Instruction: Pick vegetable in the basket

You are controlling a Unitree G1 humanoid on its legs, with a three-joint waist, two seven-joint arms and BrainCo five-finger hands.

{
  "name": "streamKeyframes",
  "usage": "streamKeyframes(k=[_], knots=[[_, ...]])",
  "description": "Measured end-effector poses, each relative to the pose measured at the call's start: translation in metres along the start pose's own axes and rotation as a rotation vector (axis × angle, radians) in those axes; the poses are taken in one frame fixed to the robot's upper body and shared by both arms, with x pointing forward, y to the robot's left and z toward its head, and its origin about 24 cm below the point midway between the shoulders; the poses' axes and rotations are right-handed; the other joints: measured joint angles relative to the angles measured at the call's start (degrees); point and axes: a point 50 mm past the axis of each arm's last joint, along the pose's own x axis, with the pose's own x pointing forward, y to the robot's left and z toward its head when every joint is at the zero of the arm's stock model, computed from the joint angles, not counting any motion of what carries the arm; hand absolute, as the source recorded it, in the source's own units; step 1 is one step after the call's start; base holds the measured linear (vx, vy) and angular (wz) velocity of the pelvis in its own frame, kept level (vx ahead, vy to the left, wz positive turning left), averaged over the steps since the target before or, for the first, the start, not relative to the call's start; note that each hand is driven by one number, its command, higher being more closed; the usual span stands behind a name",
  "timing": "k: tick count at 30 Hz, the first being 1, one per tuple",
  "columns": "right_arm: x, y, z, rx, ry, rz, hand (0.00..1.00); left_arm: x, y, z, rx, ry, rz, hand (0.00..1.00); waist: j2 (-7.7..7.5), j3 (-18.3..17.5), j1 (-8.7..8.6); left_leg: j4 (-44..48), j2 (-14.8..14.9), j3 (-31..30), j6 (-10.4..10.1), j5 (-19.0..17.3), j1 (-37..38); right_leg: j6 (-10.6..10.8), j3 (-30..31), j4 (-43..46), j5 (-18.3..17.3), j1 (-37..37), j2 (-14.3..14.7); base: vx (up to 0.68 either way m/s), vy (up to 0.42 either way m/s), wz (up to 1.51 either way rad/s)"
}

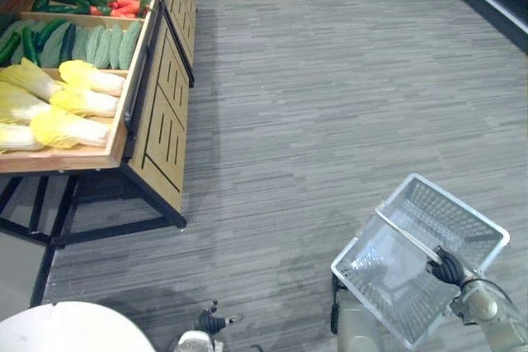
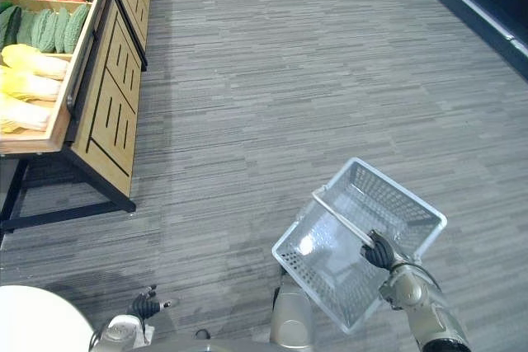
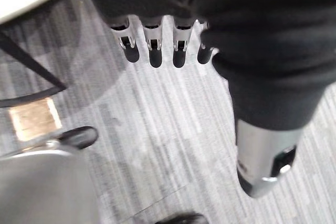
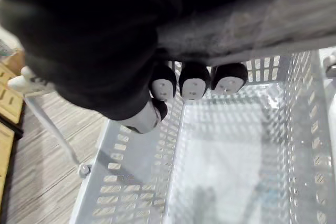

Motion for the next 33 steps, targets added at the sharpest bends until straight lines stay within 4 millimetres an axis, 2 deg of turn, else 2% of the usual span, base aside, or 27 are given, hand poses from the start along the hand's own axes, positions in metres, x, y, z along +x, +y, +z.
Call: streamKeyframes(k=[1,2,4,6,8,9,10,13,15,16,17,18,19,20,21,22,23,24,25,26,27,28,29,30,31,32,33], knots=[[-0.001,-0.003,-0.004,0.002,0.021,-0.008,1.00,0.000,-0.003,0.001,-0.008,-0.006,-0.003,0.00,1.74,-0.80,0.35,1.84,2.08,-1.22,-0.37,-0.06,-0.44,-1.47,-1.13,2.73,-1.89,-0.91,2.04,0.52,-0.349,0.04],[0.001,-0.003,-0.004,0.006,0.026,-0.006,1.00,0.000,-0.003,0.004,-0.019,-0.023,0.000,0.00,3.06,-1.33,0.62,7.61,3.41,-2.61,-1.03,1.86,-2.37,-3.23,-1.79,5.54,-4.94,-0.94,3.35,0.50,-0.346,0.05],[0.001,-0.004,-0.004,0.006,0.024,-0.004,1.00,0.000,-0.008,0.005,-0.033,-0.024,-0.006,0.00,2.72,-1.18,0.43,19.59,3.55,-4.34,-1.68,6.64,-6.95,-4.42,-3.50,8.74,-9.10,1.38,3.01,0.49,-0.365,0.25],[-0.001,-0.001,-0.007,0.008,0.030,0.009,1.00,-0.002,-0.013,0.000,-0.041,-0.011,-0.016,0.00,1.89,-0.64,1.05,40.41,5.15,-3.80,-1.92,17.18,-15.36,-6.44,-4.95,9.69,-13.48,6.99,3.38,0.53,-0.324,0.28],[0.000,0.001,-0.004,0.004,0.020,0.018,1.00,-0.004,-0.012,-0.007,-0.053,0.007,-0.011,0.00,1.77,-0.44,2.68,53.84,5.78,-0.78,0.01,14.29,-21.08,-7.71,-4.79,8.35,-15.64,11.69,4.28,0.48,-0.209,-0.07],[0.000,0.003,-0.003,0.012,0.014,0.025,1.00,-0.005,-0.008,-0.008,-0.067,0.004,0.006,0.00,1.63,-0.21,3.71,57.28,5.04,1.19,1.71,12.34,-24.01,-8.01,-5.06,6.68,-16.76,15.23,4.41,0.35,-0.109,-0.05],[0.000,0.003,-0.002,0.015,0.011,0.025,1.00,-0.006,-0.007,-0.009,-0.071,0.007,0.011,0.00,1.49,-0.12,4.02,57.72,4.47,2.28,2.09,11.74,-25.41,-7.95,-5.23,5.71,-17.06,16.92,4.42,0.48,-0.108,0.12],[0.001,0.000,0.004,0.014,-0.019,0.007,1.00,-0.009,-0.005,-0.020,-0.093,0.034,0.027,0.00,1.39,-0.03,5.32,46.26,1.25,8.52,2.56,10.16,-32.22,-7.10,-7.21,-0.57,-16.89,23.19,4.26,0.37,-0.011,0.18],[0.004,-0.004,0.009,0.015,-0.039,-0.013,1.00,-0.011,-0.007,-0.024,-0.100,0.046,0.026,0.00,1.46,0.00,5.60,28.47,-1.74,10.46,2.25,10.96,-32.91,-5.77,-8.20,-3.93,-16.48,25.60,4.04,0.44,0.074,0.14],[0.006,-0.008,0.012,0.016,-0.051,-0.037,1.00,-0.013,-0.010,-0.031,-0.129,0.068,0.027,0.00,2.09,0.35,5.88,10.50,-4.19,9.09,1.58,15.06,-31.83,-4.90,-8.55,-6.80,-16.54,27.85,4.03,0.41,0.105,0.05],[0.007,-0.009,0.013,0.017,-0.054,-0.044,1.00,-0.014,-0.012,-0.033,-0.137,0.077,0.026,0.00,2.44,0.50,6.14,5.29,-4.72,7.94,1.58,16.55,-31.58,-4.72,-8.57,-7.63,-16.62,28.59,4.11,0.58,0.219,-0.13],[0.009,-0.011,0.017,0.017,-0.062,-0.057,1.00,-0.016,-0.015,-0.036,-0.173,0.088,0.030,0.00,3.20,0.83,7.21,-0.91,-4.16,5.80,1.72,17.13,-32.56,-3.09,-8.03,-9.31,-17.72,30.45,4.28,0.49,0.225,-0.19],[0.010,-0.010,0.018,0.015,-0.065,-0.053,1.00,-0.017,-0.016,-0.039,-0.190,0.097,0.036,0.00,3.45,0.75,7.40,-1.13,-3.61,5.54,1.71,16.96,-33.06,-2.12,-7.92,-9.89,-18.38,31.53,4.38,0.51,0.246,-0.18],[0.011,-0.007,0.018,0.015,-0.066,-0.042,1.00,-0.019,-0.017,-0.043,-0.208,0.112,0.042,0.00,3.82,0.89,7.53,0.51,-2.51,7.05,1.70,19.22,-33.07,-1.51,-7.67,-10.34,-19.61,33.90,4.42,0.46,0.220,0.05],[0.011,-0.001,0.020,0.016,-0.068,-0.022,1.00,-0.019,-0.017,-0.045,-0.218,0.120,0.047,0.00,3.53,0.91,7.56,2.95,-2.90,8.65,2.51,22.60,-32.73,-2.25,-7.06,-10.04,-20.27,35.81,3.37,0.55,0.260,0.03],[0.012,0.006,0.024,0.003,-0.085,0.006,1.00,-0.020,-0.015,-0.047,-0.222,0.125,0.054,0.00,2.21,0.59,8.38,4.90,-4.12,10.10,3.86,23.79,-32.56,-2.32,-4.70,-6.62,-20.24,34.93,1.34,0.65,0.309,-0.01],[0.013,0.007,0.028,-0.002,-0.102,0.015,1.00,-0.019,-0.009,-0.047,-0.223,0.127,0.067,0.00,0.87,0.38,8.81,5.69,-6.41,10.26,6.99,23.58,-31.90,-2.38,-2.52,0.77,-19.96,31.97,-1.48,0.53,0.252,0.00],[0.014,0.009,0.031,0.001,-0.115,0.018,1.00,-0.019,-0.005,-0.048,-0.213,0.130,0.074,0.00,-0.43,0.57,8.63,5.77,-8.26,10.58,8.20,22.25,-30.65,-2.23,-1.13,8.72,-19.05,29.14,-3.29,0.58,0.253,0.19],[0.015,0.012,0.033,0.005,-0.118,0.024,1.00,-0.020,-0.002,-0.051,-0.200,0.140,0.079,0.00,-1.46,0.90,8.34,5.64,-9.77,10.74,8.89,20.63,-28.52,-1.06,1.01,19.32,-14.75,24.86,-4.87,0.61,0.242,0.28],[0.016,0.017,0.034,0.018,-0.114,0.036,1.00,-0.021,-0.002,-0.055,-0.178,0.155,0.074,0.00,-2.11,1.15,8.35,5.40,-10.75,10.75,9.43,18.76,-25.46,0.94,3.59,29.16,-5.62,20.81,-5.67,0.73,0.266,0.21],[0.016,0.025,0.034,0.011,-0.099,0.044,1.00,-0.024,-0.004,-0.061,-0.148,0.175,0.059,0.00,-2.38,0.95,8.32,3.66,-11.15,10.63,10.01,17.06,-20.30,4.30,7.10,39.05,6.80,16.80,-5.12,0.59,0.212,0.07],[0.017,0.021,0.035,0.010,-0.105,0.026,1.00,-0.025,-0.004,-0.063,-0.132,0.183,0.056,0.00,-2.38,0.96,8.05,3.47,-11.42,10.08,10.46,15.83,-18.23,4.75,8.06,44.12,7.63,14.76,-4.58,0.58,0.190,0.25],[0.018,0.017,0.037,0.003,-0.122,0.020,1.00,-0.024,0.002,-0.062,-0.096,0.182,0.058,0.00,-2.34,0.96,7.13,3.13,-11.71,8.11,11.18,13.47,-14.26,1.22,7.93,51.77,3.43,11.16,-3.32,0.58,0.154,0.50],[0.015,0.023,0.035,0.023,-0.117,0.027,1.00,-0.022,0.002,-0.056,-0.066,0.161,0.047,0.00,-2.25,0.93,6.48,1.92,-11.65,6.05,11.22,12.48,-10.20,-1.50,6.70,54.49,-1.60,7.86,-1.58,0.59,0.120,0.70],[0.013,0.027,0.034,0.032,-0.113,0.036,1.00,-0.020,0.003,-0.052,-0.056,0.147,0.045,0.00,-2.05,0.80,6.14,1.36,-11.59,4.54,11.18,11.97,-8.66,-2.47,5.59,54.24,-3.91,6.31,-1.00,0.61,0.043,1.07],[0.009,0.035,0.034,0.045,-0.112,0.054,1.00,-0.015,0.006,-0.042,-0.044,0.114,0.047,0.00,-2.00,0.68,5.06,0.87,-11.62,1.46,11.22,11.10,-6.17,-3.48,3.56,50.48,-8.72,3.85,-0.52,0.62,-0.024,1.39],[0.006,0.041,0.031,0.055,-0.100,0.072,1.00,-0.013,0.004,-0.032,-0.044,0.078,0.040,0.00,-2.18,0.57,3.59,0.76,-11.68,-0.95,11.07,10.54,-4.36,-3.72,2.72,42.20,-11.58,1.92,-0.27,0.61,-0.051,1.42]])
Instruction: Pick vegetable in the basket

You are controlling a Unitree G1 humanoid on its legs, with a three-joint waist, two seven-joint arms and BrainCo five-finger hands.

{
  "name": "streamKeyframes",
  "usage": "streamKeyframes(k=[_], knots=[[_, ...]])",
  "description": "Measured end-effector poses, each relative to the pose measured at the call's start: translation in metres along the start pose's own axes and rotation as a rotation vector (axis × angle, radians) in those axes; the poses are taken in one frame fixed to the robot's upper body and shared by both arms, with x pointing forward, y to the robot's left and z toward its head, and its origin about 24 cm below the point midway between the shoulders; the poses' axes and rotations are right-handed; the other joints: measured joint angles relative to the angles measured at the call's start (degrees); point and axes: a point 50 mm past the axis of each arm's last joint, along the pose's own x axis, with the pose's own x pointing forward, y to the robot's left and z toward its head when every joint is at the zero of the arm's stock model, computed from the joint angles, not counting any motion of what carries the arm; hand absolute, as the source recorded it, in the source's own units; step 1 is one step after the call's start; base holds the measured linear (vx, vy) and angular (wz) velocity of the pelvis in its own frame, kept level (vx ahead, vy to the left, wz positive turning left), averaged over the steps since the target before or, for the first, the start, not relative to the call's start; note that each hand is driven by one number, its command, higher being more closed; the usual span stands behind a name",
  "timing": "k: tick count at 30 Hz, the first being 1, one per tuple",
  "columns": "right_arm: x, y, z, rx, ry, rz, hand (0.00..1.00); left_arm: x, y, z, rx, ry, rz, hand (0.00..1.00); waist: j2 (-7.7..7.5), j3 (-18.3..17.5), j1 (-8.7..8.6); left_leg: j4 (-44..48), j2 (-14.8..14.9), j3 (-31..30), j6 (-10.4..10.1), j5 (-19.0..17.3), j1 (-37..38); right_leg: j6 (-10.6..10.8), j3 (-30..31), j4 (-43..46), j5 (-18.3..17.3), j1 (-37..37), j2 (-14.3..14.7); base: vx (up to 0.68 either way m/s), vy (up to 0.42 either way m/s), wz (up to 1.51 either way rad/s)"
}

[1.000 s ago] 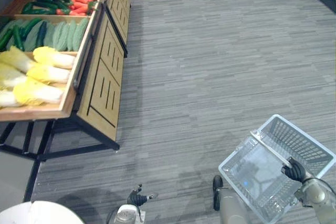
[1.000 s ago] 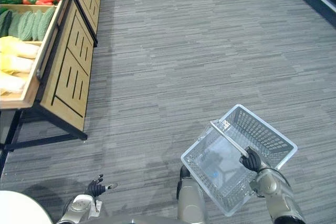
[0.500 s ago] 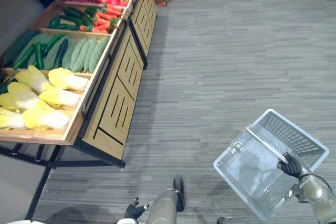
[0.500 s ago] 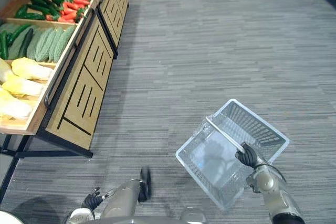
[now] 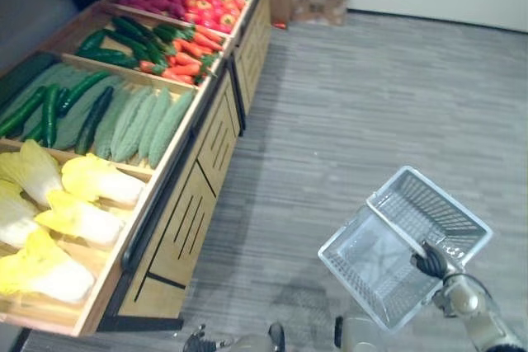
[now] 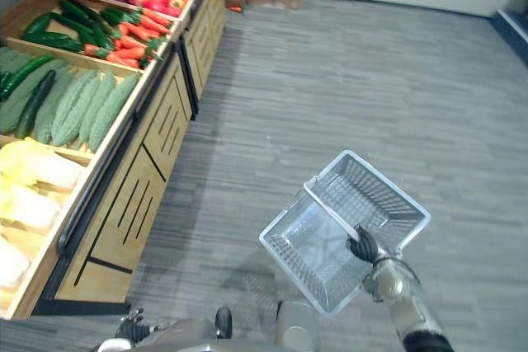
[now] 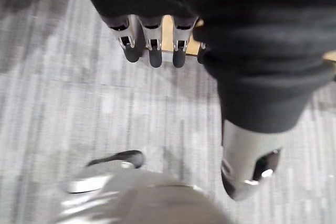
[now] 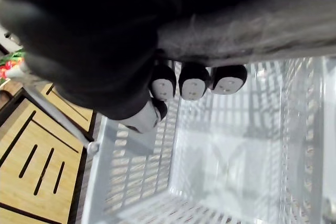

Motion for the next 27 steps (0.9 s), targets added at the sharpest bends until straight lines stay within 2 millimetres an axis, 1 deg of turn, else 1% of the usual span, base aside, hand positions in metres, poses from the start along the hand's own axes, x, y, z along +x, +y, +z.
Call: streamKeyframes(k=[1,2,3,4,5,6,7,8,9,10,11,12,13,14,15,16,17,18,19,20,21,22,23,24,26,27], knots=[[-0.002,0.001,-0.002,0.005,0.010,0.001,1.00,0.001,-0.002,0.004,0.001,-0.016,-0.007,0.00,0.04,0.02,-0.19,0.04,0.04,-1.15,-0.13,-0.19,0.71,-0.08,0.35,-5.76,-0.16,-0.29,0.52,0.71,-0.138,1.26],[-0.007,0.003,-0.010,0.015,0.040,0.001,1.00,0.003,-0.003,0.014,0.002,-0.047,-0.010,0.00,0.01,-0.06,-0.06,0.43,0.11,-3.31,-0.47,-0.52,1.65,0.29,2.38,-18.96,0.14,-0.74,1.58,0.57,-0.154,1.20],[-0.012,0.001,-0.018,0.023,0.070,-0.009,1.00,0.004,-0.003,0.020,0.000,-0.071,-0.010,0.00,-0.04,-0.10,-0.16,1.13,0.25,-5.55,-1.30,-1.36,2.20,1.33,5.49,-30.83,1.29,-0.85,2.00,0.67,-0.242,1.21],[-0.014,0.000,-0.021,0.029,0.085,-0.018,1.00,0.004,-0.003,0.022,0.000,-0.080,-0.010,0.00,-0.03,-0.13,-0.15,1.46,0.42,-6.67,-1.89,-2.11,2.56,2.16,7.10,-35.78,2.11,-0.86,2.02,0.55,-0.276,1.19],[-0.016,-0.003,-0.026,0.039,0.107,-0.034,1.00,0.003,-0.005,0.021,-0.005,-0.083,-0.014,0.00,-0.26,-0.26,-0.11,2.01,0.84,-8.44,-3.26,-4.28,3.77,2.40,9.73,-43.65,4.38,-0.85,1.89,0.69,-0.390,1.00],[-0.020,-0.003,-0.032,0.051,0.137,-0.043,1.00,0.002,-0.003,0.015,-0.005,-0.064,-0.008,0.00,-1.27,-0.81,0.21,2.87,0.85,-10.26,-4.86,-7.07,5.39,3.02,10.28,-48.08,6.15,-0.52,1.23,0.60,-0.383,0.97],[-0.022,-0.003,-0.037,0.059,0.161,-0.053,1.00,0.001,-0.001,0.010,-0.005,-0.049,-0.002,0.00,-1.23,-0.95,0.13,3.89,1.22,-11.64,-5.45,-8.73,6.00,4.05,10.38,-47.06,10.79,-0.26,1.18,0.61,-0.442,0.97],[-0.025,-0.009,-0.047,0.075,0.209,-0.078,1.00,0.000,-0.008,0.002,-0.023,-0.017,-0.017,0.00,0.43,-1.15,0.13,6.42,2.93,-14.49,-6.84,-10.62,6.66,4.43,8.47,-41.83,12.90,-0.21,2.05,0.48,-0.355,0.76],[-0.027,-0.010,-0.050,0.087,0.228,-0.088,1.00,-0.002,-0.012,-0.001,-0.028,-0.006,-0.027,0.00,1.16,-1.68,0.24,7.71,3.85,-15.40,-6.94,-10.44,6.33,3.36,7.40,-39.84,10.94,-0.53,2.67,0.57,-0.414,0.80],[-0.027,-0.011,-0.053,0.096,0.242,-0.096,1.00,-0.003,-0.015,-0.007,-0.053,0.015,-0.027,0.00,2.92,-2.59,0.58,11.47,5.22,-16.34,-7.93,-8.70,5.14,2.14,4.83,-34.60,7.74,-0.68,3.17,0.42,-0.306,0.50],[-0.028,-0.013,-0.055,0.101,0.251,-0.102,1.00,-0.004,-0.017,-0.010,-0.066,0.023,-0.025,0.00,2.75,-2.55,0.62,13.35,5.35,-16.74,-7.88,-8.00,4.46,1.60,3.88,-33.16,6.45,-0.61,3.21,0.48,-0.376,0.62],[-0.029,-0.015,-0.058,0.109,0.261,-0.113,1.00,-0.005,-0.020,-0.013,-0.083,0.038,-0.028,0.00,3.48,-2.93,0.61,16.71,5.51,-17.58,-8.18,-6.68,2.81,0.78,1.98,-32.03,4.98,0.08,3.16,0.47,-0.381,0.80],[-0.031,-0.014,-0.064,0.133,0.284,-0.119,1.00,-0.006,-0.021,-0.016,-0.110,0.053,-0.022,0.00,4.19,-3.33,0.38,24.56,6.02,-16.98,-10.35,-3.40,-1.14,-0.29,-1.32,-32.69,3.20,2.59,3.02,0.39,-0.305,0.88],[-0.032,-0.013,-0.066,0.146,0.296,-0.118,1.00,-0.005,-0.021,-0.015,-0.121,0.055,-0.017,0.00,4.26,-3.26,0.24,28.16,6.10,-15.93,-10.91,-1.19,-2.80,-0.39,-2.44,-33.54,2.58,4.29,2.93,0.39,-0.306,0.95],[-0.035,-0.010,-0.072,0.185,0.323,-0.125,1.00,-0.006,-0.019,-0.017,-0.131,0.065,-0.007,0.00,4.14,-3.02,0.73,34.50,7.43,-11.68,-12.54,5.09,-6.01,-0.98,-4.66,-35.78,2.08,8.11,2.55,0.22,-0.177,0.69],[-0.038,-0.008,-0.076,0.203,0.345,-0.132,1.00,-0.006,-0.019,-0.018,-0.129,0.068,-0.004,0.00,3.87,-2.85,1.07,37.27,8.65,-9.01,-12.81,5.82,-7.07,-1.15,-5.67,-37.04,1.98,10.12,2.05,0.29,-0.257,0.87],[-0.045,-0.005,-0.087,0.232,0.398,-0.151,1.00,-0.006,-0.017,-0.019,-0.125,0.070,-0.002,0.00,3.80,-2.85,1.26,40.38,12.00,-0.87,-11.94,2.37,-9.45,-1.20,-8.43,-39.45,1.95,13.58,1.06,0.17,-0.178,1.04],[-0.050,-0.006,-0.094,0.266,0.434,-0.186,1.00,-0.005,-0.016,-0.018,-0.125,0.066,0.000,0.00,3.84,-2.86,0.89,39.82,14.92,7.35,-10.92,1.04,-11.41,-1.18,-11.37,-41.65,1.94,16.26,0.04,0.15,-0.164,1.10],[-0.053,-0.006,-0.097,0.289,0.451,-0.202,1.00,-0.006,-0.016,-0.018,-0.126,0.064,0.002,0.00,3.85,-2.86,0.68,38.14,16.05,11.42,-10.17,1.49,-12.22,-1.12,-12.97,-42.48,1.91,17.21,-0.53,0.10,-0.100,1.28],[-0.056,-0.006,-0.102,0.326,0.482,-0.228,1.00,-0.006,-0.016,-0.017,-0.126,0.061,0.003,0.00,4.25,-2.80,-0.03,32.91,17.79,18.06,-8.24,4.05,-13.57,-0.73,-15.99,-43.65,1.73,18.52,-1.09,0.06,-0.014,1.22],[-0.061,-0.006,-0.107,0.342,0.512,-0.243,1.00,-0.006,-0.017,-0.016,-0.128,0.058,0.000,0.00,4.86,-2.80,0.10,28.23,18.62,22.61,-7.61,7.05,-14.87,-0.13,-18.76,-43.79,1.32,18.83,-1.19,0.05,0.022,1.20],[-0.062,-0.003,-0.108,0.354,0.524,-0.245,1.00,-0.006,-0.016,-0.017,-0.128,0.061,0.003,0.00,4.65,-2.89,0.08,26.55,18.37,23.56,-7.74,6.93,-14.62,0.12,-19.69,-44.02,1.17,19.28,-1.50,0.07,0.060,1.18],[-0.063,0.000,-0.109,0.372,0.534,-0.252,1.00,-0.005,-0.014,-0.016,-0.131,0.062,0.012,0.00,4.27,-2.97,0.02,22.45,16.62,24.03,-7.75,6.93,-14.68,0.66,-22.13,-45.36,1.55,19.63,-2.32,0.06,0.075,1.13],[-0.064,-0.001,-0.110,0.385,0.543,-0.263,1.00,-0.004,-0.014,-0.014,-0.135,0.062,0.018,0.00,4.25,-2.90,0.05,18.41,15.15,24.19,-7.77,6.94,-14.54,1.44,-24.18,-46.56,2.28,19.41,-2.71,0.06,0.079,1.14],[-0.064,0.001,-0.113,0.397,0.560,-0.258,1.00,-0.005,-0.014,-0.015,-0.142,0.068,0.027,0.00,4.51,-2.99,0.21,12.80,13.48,24.01,-8.29,7.30,-14.14,1.83,-27.47,-48.21,3.68,19.89,-2.72,0.04,0.100,0.92],[-0.061,0.003,-0.112,0.408,0.563,-0.254,1.00,-0.006,-0.013,-0.019,-0.151,0.082,0.036,0.00,4.51,-2.97,0.37,9.67,12.54,23.41,-8.76,7.61,-13.22,2.01,-29.08,-49.59,4.41,20.82,-2.54,0.03,0.082,0.73]])
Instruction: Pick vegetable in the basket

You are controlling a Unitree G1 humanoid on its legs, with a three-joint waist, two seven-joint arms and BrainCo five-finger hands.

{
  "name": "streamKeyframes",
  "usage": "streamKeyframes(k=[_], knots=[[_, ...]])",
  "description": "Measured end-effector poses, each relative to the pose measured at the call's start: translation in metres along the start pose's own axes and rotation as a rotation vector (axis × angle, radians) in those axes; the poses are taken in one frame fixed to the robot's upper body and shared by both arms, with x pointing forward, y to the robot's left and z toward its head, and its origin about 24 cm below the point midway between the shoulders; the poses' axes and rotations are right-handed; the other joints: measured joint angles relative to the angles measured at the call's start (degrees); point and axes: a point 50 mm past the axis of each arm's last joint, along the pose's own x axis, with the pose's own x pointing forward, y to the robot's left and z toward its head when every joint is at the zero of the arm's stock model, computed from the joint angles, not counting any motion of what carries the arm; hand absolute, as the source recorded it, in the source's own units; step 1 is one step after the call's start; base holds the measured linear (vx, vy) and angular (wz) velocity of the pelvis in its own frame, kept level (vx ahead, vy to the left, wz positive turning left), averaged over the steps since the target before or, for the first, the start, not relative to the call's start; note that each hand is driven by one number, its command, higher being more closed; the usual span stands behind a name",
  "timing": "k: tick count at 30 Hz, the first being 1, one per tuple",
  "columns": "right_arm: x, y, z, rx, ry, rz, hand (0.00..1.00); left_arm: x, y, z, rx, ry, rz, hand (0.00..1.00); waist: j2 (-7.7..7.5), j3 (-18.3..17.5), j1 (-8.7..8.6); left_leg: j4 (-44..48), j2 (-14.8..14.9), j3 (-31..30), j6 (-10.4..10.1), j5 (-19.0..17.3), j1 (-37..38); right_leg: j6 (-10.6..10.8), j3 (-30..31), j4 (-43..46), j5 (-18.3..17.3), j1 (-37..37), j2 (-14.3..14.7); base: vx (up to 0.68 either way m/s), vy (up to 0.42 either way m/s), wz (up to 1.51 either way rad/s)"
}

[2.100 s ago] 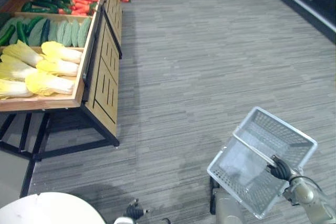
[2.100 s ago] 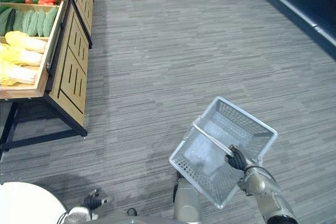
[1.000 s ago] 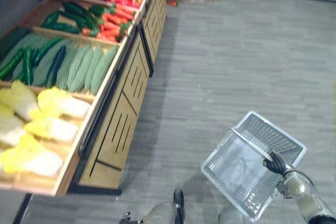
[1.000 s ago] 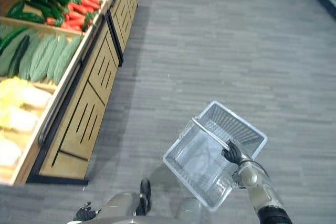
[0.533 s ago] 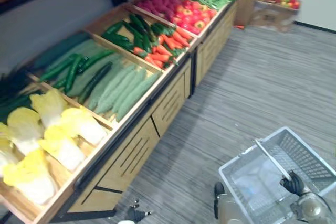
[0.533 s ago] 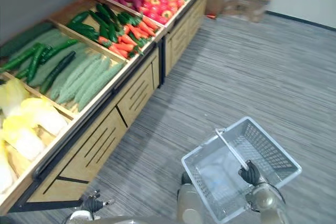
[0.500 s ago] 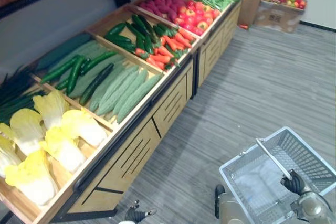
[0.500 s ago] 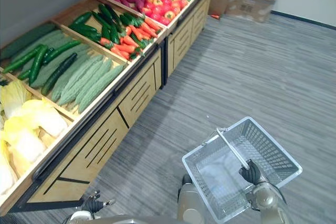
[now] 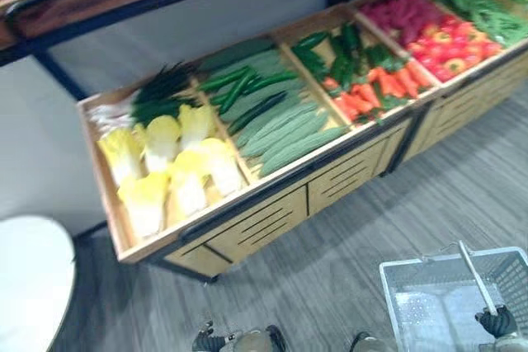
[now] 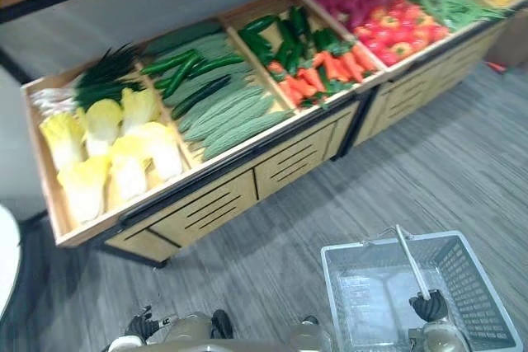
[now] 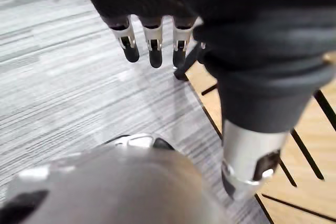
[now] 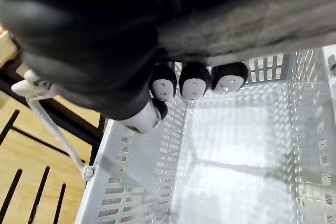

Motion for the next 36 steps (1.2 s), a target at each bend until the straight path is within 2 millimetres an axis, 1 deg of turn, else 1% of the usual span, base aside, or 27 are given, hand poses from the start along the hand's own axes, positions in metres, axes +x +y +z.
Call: streamKeyframes(k=[2,5,8,10,11,12,13,14,15,16,17,18,19,21,22,23,24,25,26,27,28,30,31,33,34,35,36], knots=[[0.003,0.004,0.005,0.014,-0.005,0.009,1.00,-0.002,0.002,-0.006,-0.024,0.019,0.013,0.00,-0.27,0.15,0.39,-3.35,-1.00,-0.03,-0.70,0.50,1.56,0.34,-1.03,-1.75,0.83,1.35,0.18,0.00,0.050,0.37],[0.006,0.009,0.013,0.027,-0.030,0.016,1.00,-0.004,0.001,-0.013,-0.028,0.036,0.015,0.00,0.17,-0.11,0.99,-6.94,-2.04,-0.17,-1.62,1.19,1.85,0.70,-2.16,-4.37,2.53,1.83,0.66,-0.03,0.042,0.16],[0.010,0.017,0.020,0.030,-0.032,0.045,1.00,-0.004,0.004,-0.017,-0.041,0.051,0.027,0.00,0.27,-0.17,1.46,-10.52,-2.44,-0.93,-1.59,1.18,3.24,0.77,-2.35,-5.18,3.13,1.79,1.36,-0.04,0.038,0.05],[0.012,0.021,0.019,0.038,-0.014,0.055,1.00,-0.005,0.002,-0.019,-0.040,0.063,0.022,0.00,0.23,-0.18,1.47,-13.72,-3.46,-2.66,-1.12,0.95,4.89,1.30,-2.60,-3.85,2.40,1.63,0.94,-0.04,0.083,0.09],[0.011,0.022,0.014,0.049,0.007,0.051,1.00,-0.005,0.002,-0.020,-0.039,0.066,0.018,0.00,0.01,-0.04,1.44,-14.61,-4.43,-3.10,0.41,0.13,5.83,2.38,-2.65,-0.35,0.22,1.06,-0.82,-0.02,0.101,0.16],[0.010,0.022,0.011,0.063,0.020,0.048,1.00,-0.005,0.002,-0.022,-0.038,0.072,0.017,0.00,-0.37,-0.02,1.42,-14.65,-5.05,-3.05,1.13,-0.45,6.38,2.94,-2.66,2.21,-1.08,0.91,-2.22,0.00,0.179,0.22],[0.009,0.023,0.005,0.095,0.050,0.043,1.00,-0.007,0.003,-0.027,-0.034,0.092,0.017,0.00,-1.50,-0.34,1.32,-14.62,-6.62,-2.82,1.54,-2.03,7.86,4.34,-2.54,7.16,-3.27,0.91,-5.35,0.01,0.135,0.19],[0.007,0.024,-0.002,0.104,0.075,0.045,1.00,-0.008,0.005,-0.031,-0.032,0.099,0.020,0.00,-2.08,-0.66,1.12,-14.69,-7.68,-2.84,1.92,-2.60,8.97,4.64,-1.78,12.03,-3.91,0.19,-7.35,0.03,0.189,0.17],[0.008,0.024,-0.002,0.117,0.086,0.042,1.00,-0.008,0.005,-0.031,-0.027,0.101,0.019,0.00,-2.25,-0.56,1.19,-14.52,-8.23,-2.90,2.71,-3.15,9.64,2.94,1.55,21.36,-2.89,-3.55,-10.36,0.04,0.126,0.12],[0.008,0.025,-0.001,0.130,0.085,0.040,1.00,-0.007,0.007,-0.030,-0.017,0.097,0.019,0.00,-2.21,-0.55,1.06,-14.50,-8.23,-3.18,2.89,-3.26,9.67,0.53,3.35,25.63,-1.32,-5.93,-11.15,0.05,0.156,0.21],[0.008,0.029,0.002,0.164,0.081,0.041,1.00,-0.006,0.014,-0.027,0.010,0.084,0.027,0.00,-2.42,-0.34,0.96,-14.52,-8.07,-4.49,3.26,-3.44,9.76,-2.69,8.17,32.55,1.47,-10.25,-11.27,0.07,0.123,0.36],[0.008,0.037,0.004,0.183,0.084,0.056,1.00,-0.003,0.024,-0.019,0.034,0.060,0.045,0.00,-2.65,0.01,0.21,-14.33,-7.65,-5.73,3.57,-3.62,10.28,-1.17,13.06,35.26,-0.48,-12.47,-8.82,0.14,0.059,0.50],[0.006,0.044,0.003,0.180,0.093,0.084,1.00,-0.002,0.029,-0.014,0.040,0.045,0.057,0.00,-3.49,0.44,0.00,-14.28,-7.10,-6.94,3.63,-3.61,10.38,-0.37,15.29,34.72,-2.82,-12.75,-6.37,0.17,-0.033,0.60],[0.000,0.059,-0.007,0.163,0.134,0.143,1.00,0.002,0.038,0.000,0.044,0.007,0.083,0.00,-4.73,1.14,0.13,-14.08,-6.15,-9.71,3.62,-3.50,10.34,-0.80,16.87,28.03,-5.59,-12.11,-1.02,0.15,-0.080,0.66],[-0.002,0.061,-0.010,0.146,0.145,0.159,1.00,0.004,0.038,0.004,0.037,-0.002,0.086,0.00,-4.78,1.28,0.13,-13.93,-5.91,-10.36,3.46,-3.50,10.26,-0.83,16.98,24.89,-5.59,-11.89,-0.01,0.12,-0.084,0.65],[-0.005,0.065,-0.017,0.145,0.169,0.171,1.00,0.006,0.036,0.012,0.025,-0.021,0.087,0.00,-4.59,1.31,0.11,-13.18,-5.52,-11.64,2.84,-3.34,9.46,-0.42,18.13,17.59,-5.31,-11.59,1.68,0.15,-0.114,0.59],[-0.009,0.068,-0.025,0.157,0.201,0.178,1.00,0.007,0.032,0.016,0.008,-0.031,0.082,0.00,-4.87,1.16,0.03,-12.51,-5.73,-12.62,2.08,-3.60,8.90,0.32,20.83,10.03,-3.71,-11.12,2.51,0.15,-0.144,0.59],[-0.011,0.071,-0.028,0.173,0.218,0.179,1.00,0.007,0.032,0.019,-0.005,-0.037,0.085,0.00,-5.38,0.99,0.03,-12.29,-6.09,-13.18,1.74,-3.76,8.36,0.42,22.01,7.13,-1.67,-10.95,2.37,0.19,-0.229,0.58],[-0.016,0.076,-0.035,0.201,0.252,0.185,1.00,0.009,0.031,0.024,-0.033,-0.047,0.091,0.00,-6.38,1.05,-0.04,-12.19,-6.62,-14.38,0.71,-4.36,8.58,1.14,22.54,5.05,2.50,-10.31,1.71,0.21,-0.266,0.50],[-0.018,0.069,-0.045,0.228,0.300,0.148,1.00,0.009,0.022,0.026,-0.056,-0.052,0.074,0.00,-4.32,0.45,-0.15,-12.74,-5.06,-14.52,-0.33,-4.27,8.70,0.59,21.01,4.40,2.16,-9.47,3.01,0.20,-0.232,0.36],[-0.018,0.066,-0.048,0.234,0.306,0.143,1.00,0.009,0.019,0.026,-0.074,-0.052,0.072,0.00,-3.98,0.42,0.06,-12.91,-4.29,-14.38,-0.65,-4.30,8.69,0.28,20.58,3.85,2.01,-9.43,3.73,0.22,-0.199,0.08],[-0.019,0.065,-0.049,0.260,0.316,0.131,1.00,0.009,0.018,0.025,-0.117,-0.045,0.080,0.00,-1.99,-0.08,-0.26,-13.72,-2.41,-14.05,-1.96,-3.64,9.08,-0.36,19.35,2.68,1.69,-8.46,5.56,0.19,-0.176,0.09],[-0.021,0.067,-0.052,0.273,0.330,0.133,1.00,0.009,0.020,0.030,-0.133,-0.060,0.090,0.00,-1.50,-0.18,-0.30,-14.85,-1.39,-14.02,-2.80,-3.13,10.02,-0.80,18.51,1.81,1.43,-7.28,6.65,0.17,-0.185,0.26],[-0.023,0.069,-0.053,0.281,0.335,0.136,1.00,0.010,0.023,0.045,-0.177,-0.118,0.108,0.00,-1.51,-0.19,-0.18,-15.77,-0.20,-13.87,-3.57,-2.61,11.25,-0.87,17.56,0.59,1.42,-5.67,7.92,0.13,-0.151,0.18],[-0.022,0.069,-0.053,0.281,0.330,0.134,1.00,0.009,0.025,0.060,-0.187,-0.183,0.127,0.00,-1.21,-0.45,-0.07,-15.97,0.06,-13.92,-3.83,-2.43,11.29,-1.27,17.14,-0.21,1.61,-5.26,8.28,0.05,-0.089,0.14],[-0.022,0.068,-0.051,0.280,0.318,0.127,1.00,0.006,0.027,0.079,-0.200,-0.263,0.152,0.00,-1.54,-0.50,0.04,-16.03,0.12,-14.02,-3.82,-2.40,10.57,-1.54,16.71,-0.79,1.80,-5.43,8.37,0.03,-0.062,0.15],[-0.022,0.068,-0.050,0.282,0.308,0.125,1.00,0.003,0.028,0.089,-0.208,-0.307,0.169,0.00,-1.69,-0.50,0.07,-16.09,0.10,-14.05,-3.74,-2.34,10.29,-1.84,16.53,-1.19,2.02,-5.50,8.39,-0.01,-0.025,0.14]])
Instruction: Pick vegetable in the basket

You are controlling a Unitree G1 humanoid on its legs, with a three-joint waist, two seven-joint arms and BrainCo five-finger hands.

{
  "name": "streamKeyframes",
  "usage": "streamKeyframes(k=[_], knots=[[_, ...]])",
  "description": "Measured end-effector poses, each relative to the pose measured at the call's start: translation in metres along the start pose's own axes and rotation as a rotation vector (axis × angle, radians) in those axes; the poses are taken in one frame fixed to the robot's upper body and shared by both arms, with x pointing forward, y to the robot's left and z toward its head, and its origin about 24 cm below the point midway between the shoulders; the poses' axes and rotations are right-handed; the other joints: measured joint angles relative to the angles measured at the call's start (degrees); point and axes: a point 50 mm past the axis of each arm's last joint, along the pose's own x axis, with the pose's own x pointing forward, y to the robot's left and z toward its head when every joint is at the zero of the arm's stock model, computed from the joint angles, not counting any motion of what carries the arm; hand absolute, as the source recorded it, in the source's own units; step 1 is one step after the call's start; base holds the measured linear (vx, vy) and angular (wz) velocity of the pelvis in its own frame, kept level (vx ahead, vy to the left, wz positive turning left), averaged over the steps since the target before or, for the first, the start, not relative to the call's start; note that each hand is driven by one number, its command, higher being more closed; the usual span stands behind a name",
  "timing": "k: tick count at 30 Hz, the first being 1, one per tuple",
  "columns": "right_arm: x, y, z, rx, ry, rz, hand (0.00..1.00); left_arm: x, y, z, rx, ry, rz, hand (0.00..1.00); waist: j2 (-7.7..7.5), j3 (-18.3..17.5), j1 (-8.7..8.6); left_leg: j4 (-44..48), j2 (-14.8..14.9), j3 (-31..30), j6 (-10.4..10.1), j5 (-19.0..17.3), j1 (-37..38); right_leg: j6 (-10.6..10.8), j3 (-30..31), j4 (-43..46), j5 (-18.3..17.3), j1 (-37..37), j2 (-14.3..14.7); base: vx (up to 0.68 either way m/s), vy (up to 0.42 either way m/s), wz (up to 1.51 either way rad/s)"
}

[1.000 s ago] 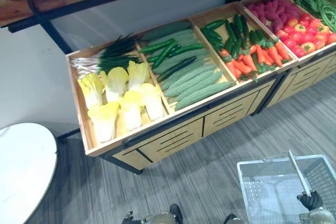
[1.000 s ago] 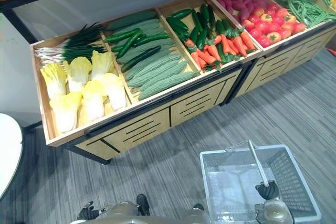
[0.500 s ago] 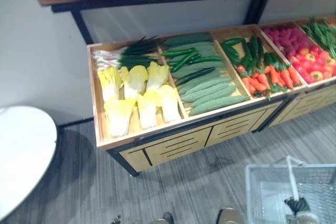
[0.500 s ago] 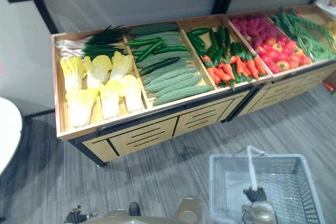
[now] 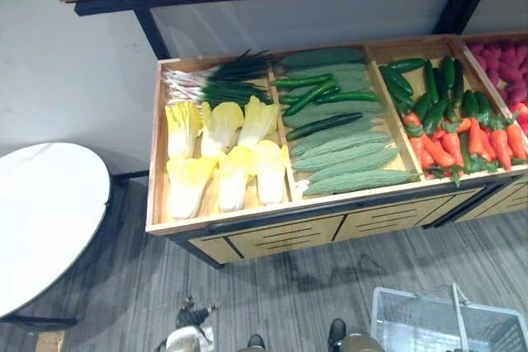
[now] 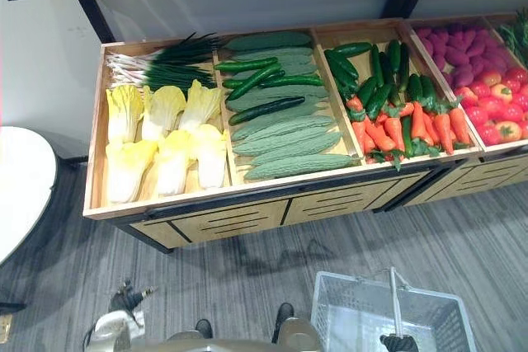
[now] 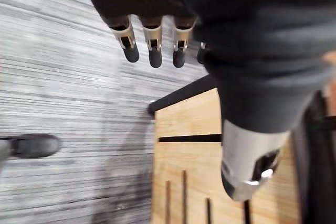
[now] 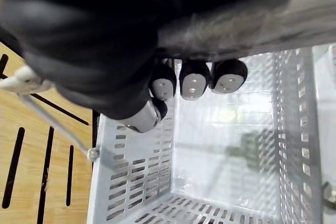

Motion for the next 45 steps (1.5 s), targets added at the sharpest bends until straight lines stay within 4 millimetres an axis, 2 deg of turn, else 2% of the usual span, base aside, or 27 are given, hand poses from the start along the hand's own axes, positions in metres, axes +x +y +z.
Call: streamKeyframes(k=[1,2,3,4,6,7,9,10,13,16,21,23,27,30,35,39,45], knots=[[-0.001,0.005,0.001,0.004,-0.012,0.006,1.00,0.000,0.000,0.027,-0.018,-0.119,0.038,0.00,-0.58,-0.02,0.24,-0.17,-0.13,-0.08,0.11,0.24,-0.52,-0.09,-0.16,-0.82,0.47,-0.05,0.00,-0.02,0.001,0.09],[-0.002,0.008,0.001,0.003,-0.014,0.009,1.00,-0.001,0.000,0.038,-0.025,-0.169,0.051,0.00,-0.77,-0.11,0.36,-0.18,-0.19,-0.11,0.16,0.31,-0.72,-0.05,-0.23,-1.16,0.71,-0.05,-0.02,-0.03,0.005,0.04],[-0.003,0.014,0.000,-0.008,-0.026,0.018,1.00,-0.006,0.000,0.061,-0.046,-0.278,0.081,0.00,-1.00,-0.07,0.89,-0.24,-0.33,-0.07,0.25,0.39,-0.82,0.00,-0.23,-1.80,1.12,0.02,-0.03,-0.03,0.011,-0.01],[-0.004,0.016,0.000,-0.013,-0.030,0.022,1.00,-0.008,0.001,0.071,-0.057,-0.332,0.102,0.00,-1.04,-0.08,1.11,-0.26,-0.43,-0.02,0.31,0.43,-0.88,-0.01,-0.21,-2.19,1.38,0.10,-0.06,0.00,0.000,0.00],[-0.008,0.024,-0.006,-0.036,-0.026,0.036,1.00,-0.019,0.005,0.105,-0.115,-0.494,0.179,0.00,-0.99,-0.05,1.19,-0.43,-0.73,-0.02,0.50,0.55,-0.91,0.12,-0.35,-3.43,1.90,0.85,-0.17,-0.02,0.008,0.01],[-0.008,0.025,-0.007,-0.040,-0.025,0.037,1.00,-0.019,0.005,0.108,-0.117,-0.505,0.186,0.00,-0.97,-0.06,1.19,-0.49,-0.76,-0.02,0.54,0.58,-0.92,0.12,-0.36,-3.56,1.90,0.95,-0.17,-0.04,0.013,0.02],[-0.008,0.026,-0.007,-0.058,-0.028,0.043,1.00,-0.024,0.005,0.131,-0.155,-0.588,0.234,0.00,-0.85,-0.07,1.04,-0.62,-0.92,0.00,0.73,0.71,-1.48,0.26,-0.43,-4.66,2.47,0.92,-0.16,-0.04,0.006,0.02],[-0.008,0.027,-0.007,-0.060,-0.029,0.044,1.00,-0.024,0.005,0.133,-0.160,-0.596,0.237,0.00,-0.85,-0.07,1.03,-0.62,-0.92,-0.01,0.76,0.74,-1.59,0.35,-0.44,-4.88,2.55,0.92,-0.14,0.00,0.000,0.00],[-0.008,0.028,-0.001,-0.074,-0.050,0.049,1.00,-0.026,0.003,0.157,-0.193,-0.665,0.272,0.00,-0.84,0.02,0.87,-0.77,-0.98,0.30,0.83,0.86,-2.09,0.26,-0.14,-6.02,3.31,0.67,0.00,0.00,-0.002,-0.04],[-0.005,0.031,0.014,-0.102,-0.101,0.062,1.00,-0.025,0.013,0.181,-0.176,-0.740,0.319,0.00,-1.01,0.45,-0.04,-0.81,-0.99,1.88,0.84,0.89,-3.13,0.00,1.36,-6.00,4.02,-1.63,0.15,0.02,0.000,-0.25],[0.001,0.031,0.045,-0.134,-0.184,0.064,1.00,0.000,0.019,0.215,-0.124,-0.698,0.359,0.00,-1.10,3.18,-0.66,-0.74,-1.31,4.39,0.85,0.96,-4.11,-0.12,3.81,-5.88,5.23,-4.20,0.21,0.01,0.002,-0.28],[0.002,0.034,0.064,-0.153,-0.234,0.072,1.00,0.008,0.027,0.231,-0.070,-0.683,0.385,0.00,-1.56,4.89,-1.65,-0.59,-1.43,4.90,0.85,1.05,-5.36,-0.13,4.85,-5.87,5.74,-5.84,0.23,-0.01,-0.007,-0.17],[0.004,0.032,0.082,-0.159,-0.293,0.064,1.00,0.012,0.033,0.249,-0.011,-0.683,0.395,0.00,-1.63,7.65,-1.84,-0.53,-1.52,6.11,0.86,1.06,-6.38,-0.09,5.93,-5.67,5.95,-7.53,0.22,0.01,-0.007,-0.14],[0.003,0.033,0.085,-0.165,-0.305,0.065,1.00,0.014,0.039,0.256,-0.013,-0.671,0.419,0.00,-1.58,8.44,-1.78,-0.49,-1.50,6.51,0.85,1.07,-6.85,-0.22,6.34,-5.58,6.05,-8.25,0.29,0.03,-0.009,-0.07],[0.003,0.036,0.086,-0.192,-0.315,0.072,1.00,0.016,0.038,0.257,-0.009,-0.646,0.422,0.00,-1.56,8.57,-1.44,-0.42,-1.71,6.94,0.85,1.07,-6.97,-0.22,6.77,-4.68,6.05,-9.06,0.02,0.01,-0.002,-0.03],[0.002,0.037,0.091,-0.192,-0.332,0.067,1.00,0.014,0.037,0.268,-0.012,-0.666,0.422,0.00,-1.78,10.53,-1.21,0.01,-2.07,7.47,0.84,1.04,-7.12,-0.21,7.32,-3.82,6.04,-9.59,-0.43,-0.05,-0.001,-0.04],[0.002,0.040,0.091,-0.215,-0.337,0.076,1.00,0.016,0.039,0.269,0.018,-0.657,0.440,0.00,-1.81,10.57,-1.35,0.66,-2.01,7.79,0.99,1.15,-8.66,-0.19,7.74,-2.74,6.06,-11.53,-0.51,-0.04,-0.019,-0.03]])
